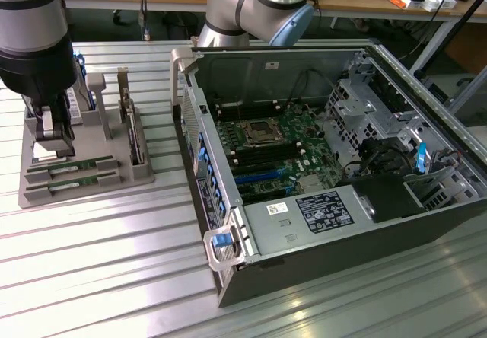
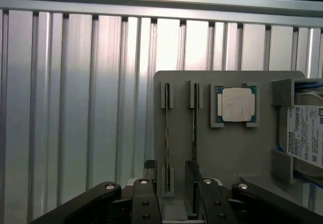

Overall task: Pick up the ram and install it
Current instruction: 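Pick up the ram and move it above insertion slot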

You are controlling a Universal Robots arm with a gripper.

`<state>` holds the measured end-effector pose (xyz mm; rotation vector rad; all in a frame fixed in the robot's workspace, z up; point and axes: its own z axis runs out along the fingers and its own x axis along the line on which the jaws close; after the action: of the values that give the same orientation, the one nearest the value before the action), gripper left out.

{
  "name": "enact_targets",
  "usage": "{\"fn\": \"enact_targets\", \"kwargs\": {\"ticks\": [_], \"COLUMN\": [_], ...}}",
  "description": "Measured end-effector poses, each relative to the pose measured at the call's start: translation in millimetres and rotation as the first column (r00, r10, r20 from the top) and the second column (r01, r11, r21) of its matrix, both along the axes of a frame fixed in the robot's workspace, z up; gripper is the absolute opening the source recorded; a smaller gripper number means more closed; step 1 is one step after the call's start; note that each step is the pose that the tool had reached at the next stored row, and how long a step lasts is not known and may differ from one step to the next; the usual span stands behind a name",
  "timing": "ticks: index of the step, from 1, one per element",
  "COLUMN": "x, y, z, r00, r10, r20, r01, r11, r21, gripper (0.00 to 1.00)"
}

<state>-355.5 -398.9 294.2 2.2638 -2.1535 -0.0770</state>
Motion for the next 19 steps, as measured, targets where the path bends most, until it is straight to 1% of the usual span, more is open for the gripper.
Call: {"fn": "enact_targets", "kwargs": {"ticks": [19], "x": [0.1], "y": [0.0], "z": [-11.7], "r00": [1.0], "r10": [0.0], "r20": [0.0], "r01": [0.0], "r11": [1.0], "r21": [0.0], "gripper": [0.36]}}
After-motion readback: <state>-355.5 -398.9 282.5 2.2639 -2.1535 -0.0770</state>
